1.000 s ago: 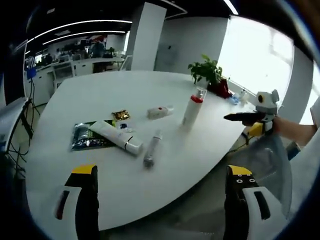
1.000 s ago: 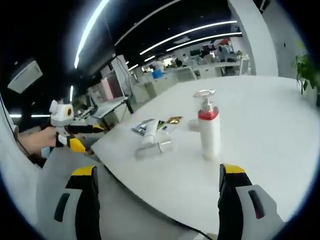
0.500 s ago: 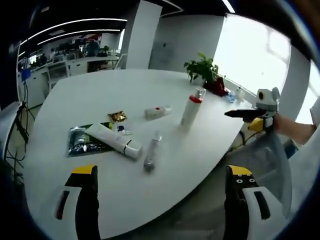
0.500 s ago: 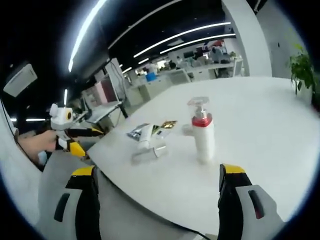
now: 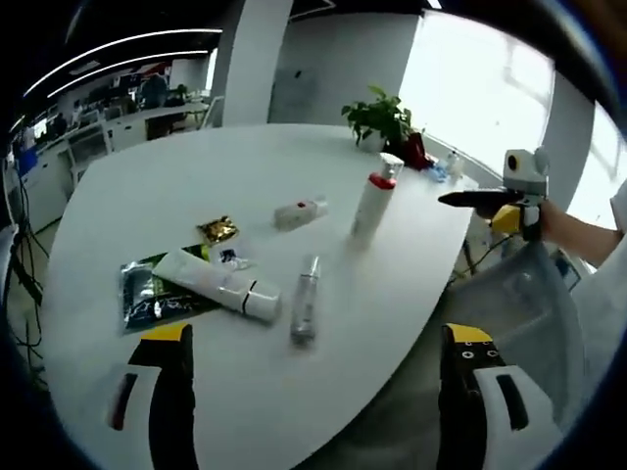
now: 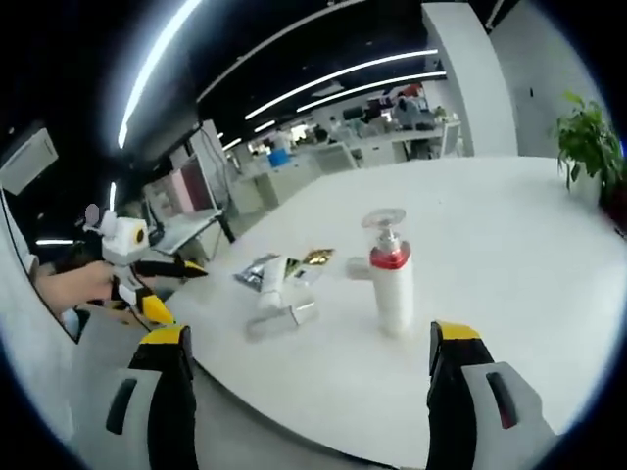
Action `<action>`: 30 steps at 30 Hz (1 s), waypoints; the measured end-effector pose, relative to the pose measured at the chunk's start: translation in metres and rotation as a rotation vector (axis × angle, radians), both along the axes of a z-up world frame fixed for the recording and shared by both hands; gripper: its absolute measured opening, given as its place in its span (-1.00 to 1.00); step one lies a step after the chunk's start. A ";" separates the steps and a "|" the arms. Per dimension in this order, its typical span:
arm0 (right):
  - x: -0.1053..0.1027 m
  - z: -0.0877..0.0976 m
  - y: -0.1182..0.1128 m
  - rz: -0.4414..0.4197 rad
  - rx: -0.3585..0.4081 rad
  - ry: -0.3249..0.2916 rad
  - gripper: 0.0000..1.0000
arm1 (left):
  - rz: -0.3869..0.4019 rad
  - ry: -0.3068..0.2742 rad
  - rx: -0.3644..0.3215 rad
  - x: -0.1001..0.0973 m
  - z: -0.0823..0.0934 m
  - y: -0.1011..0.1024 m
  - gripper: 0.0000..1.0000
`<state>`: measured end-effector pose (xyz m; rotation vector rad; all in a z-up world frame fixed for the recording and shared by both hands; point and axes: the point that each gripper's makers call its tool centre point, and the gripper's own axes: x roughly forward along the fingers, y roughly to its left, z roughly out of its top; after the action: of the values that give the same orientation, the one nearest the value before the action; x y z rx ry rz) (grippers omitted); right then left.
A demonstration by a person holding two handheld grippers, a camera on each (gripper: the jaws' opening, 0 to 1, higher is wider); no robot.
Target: Arrange the skincare products in the storage area until every visible bottle or jar stands upright without overlapping.
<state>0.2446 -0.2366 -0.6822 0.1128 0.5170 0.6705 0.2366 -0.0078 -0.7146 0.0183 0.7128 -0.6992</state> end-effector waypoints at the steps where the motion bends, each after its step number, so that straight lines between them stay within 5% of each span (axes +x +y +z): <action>1: 0.001 0.000 -0.001 -0.005 0.001 -0.001 0.99 | -0.002 0.002 -0.002 0.000 0.000 0.000 0.95; 16: 0.012 0.015 0.000 -0.039 -0.035 -0.027 0.99 | -0.020 0.038 -0.006 0.006 -0.007 0.008 0.89; 30: 0.008 0.003 0.013 -0.009 0.010 0.002 0.92 | -0.065 0.091 0.072 0.014 -0.021 -0.020 0.85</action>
<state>0.2523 -0.2234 -0.6788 0.1248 0.5145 0.6645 0.2501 -0.0278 -0.7352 0.0760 0.8275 -0.7402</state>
